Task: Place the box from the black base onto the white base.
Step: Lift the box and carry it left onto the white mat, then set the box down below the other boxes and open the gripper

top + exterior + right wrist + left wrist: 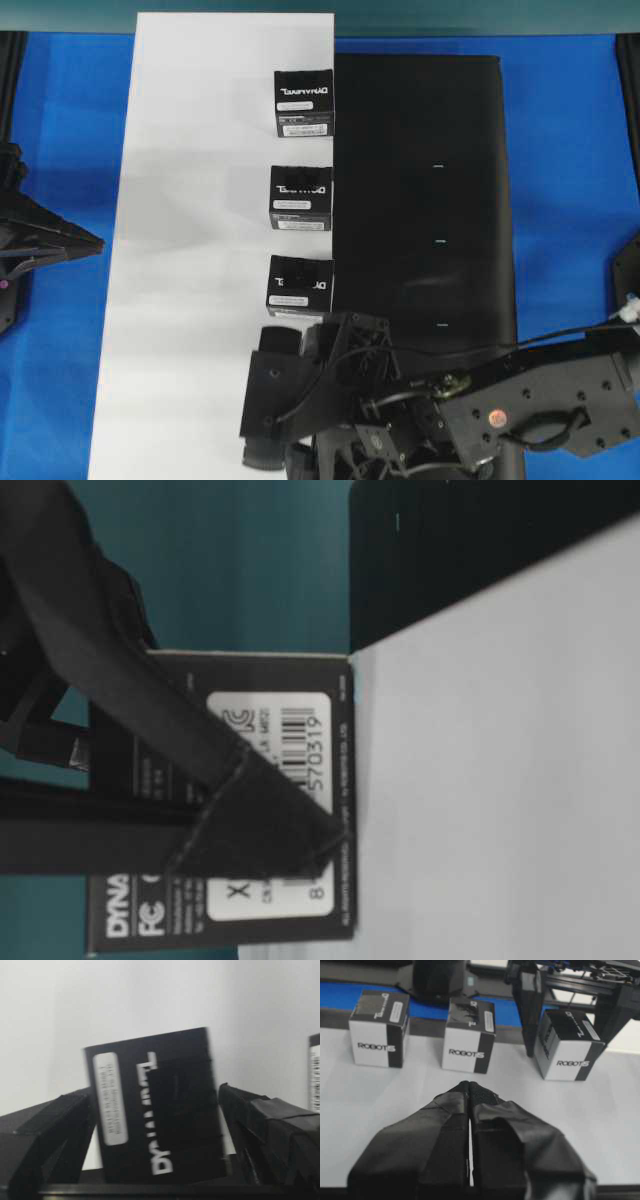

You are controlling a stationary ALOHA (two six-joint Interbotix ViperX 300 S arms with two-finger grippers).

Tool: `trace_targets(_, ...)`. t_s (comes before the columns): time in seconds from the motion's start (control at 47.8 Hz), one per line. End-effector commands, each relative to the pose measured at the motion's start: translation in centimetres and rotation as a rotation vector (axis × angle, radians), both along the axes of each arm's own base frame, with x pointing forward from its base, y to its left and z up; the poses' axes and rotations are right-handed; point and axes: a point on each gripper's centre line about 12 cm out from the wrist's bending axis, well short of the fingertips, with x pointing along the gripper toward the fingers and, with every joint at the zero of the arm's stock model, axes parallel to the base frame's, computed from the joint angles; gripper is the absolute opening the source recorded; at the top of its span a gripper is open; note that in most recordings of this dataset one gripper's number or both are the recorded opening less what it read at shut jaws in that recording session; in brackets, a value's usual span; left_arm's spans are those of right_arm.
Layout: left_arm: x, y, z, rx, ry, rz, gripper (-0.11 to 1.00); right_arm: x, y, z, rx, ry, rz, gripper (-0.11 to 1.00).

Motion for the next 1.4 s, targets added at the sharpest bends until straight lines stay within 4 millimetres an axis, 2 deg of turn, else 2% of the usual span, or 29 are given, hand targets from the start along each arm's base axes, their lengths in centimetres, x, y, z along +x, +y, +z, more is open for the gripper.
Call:
trace_targets(0.0, 0.1, 0.0, 0.4, 0.004, -0.010, -0.002, -0.02, 0.2, -0.7, 0.6, -0.001, -0.015, -0.014, 0.99)
trace_targets(0.314, 0.0, 0.0, 0.5, 0.007, -0.016, -0.002, -0.02, -0.3, -1.1, 2.6, 0.021, -0.058, -0.023, 0.99)
trace_targets(0.628, 0.0, 0.0, 0.5, 0.007, -0.016, -0.002, -0.02, -1.4, -1.4, 7.3, 0.051, -0.147, -0.023, 0.99)
trace_targets(0.774, 0.0, 0.0, 0.5, 0.001, -0.014, -0.001, -0.02, -3.4, -2.2, 9.0, 0.050, -0.162, -0.026, 0.99)
trace_targets(1.109, 0.1, -0.1, 0.4, 0.001, -0.011, -0.003, -0.02, -8.5, -4.1, 11.2, 0.094, -0.282, 0.003, 0.99)
trace_targets(1.381, 0.0, 0.0, 0.6, -0.001, -0.017, -0.001, -0.02, -12.9, -6.0, 10.5, 0.112, -0.410, 0.048, 0.99)
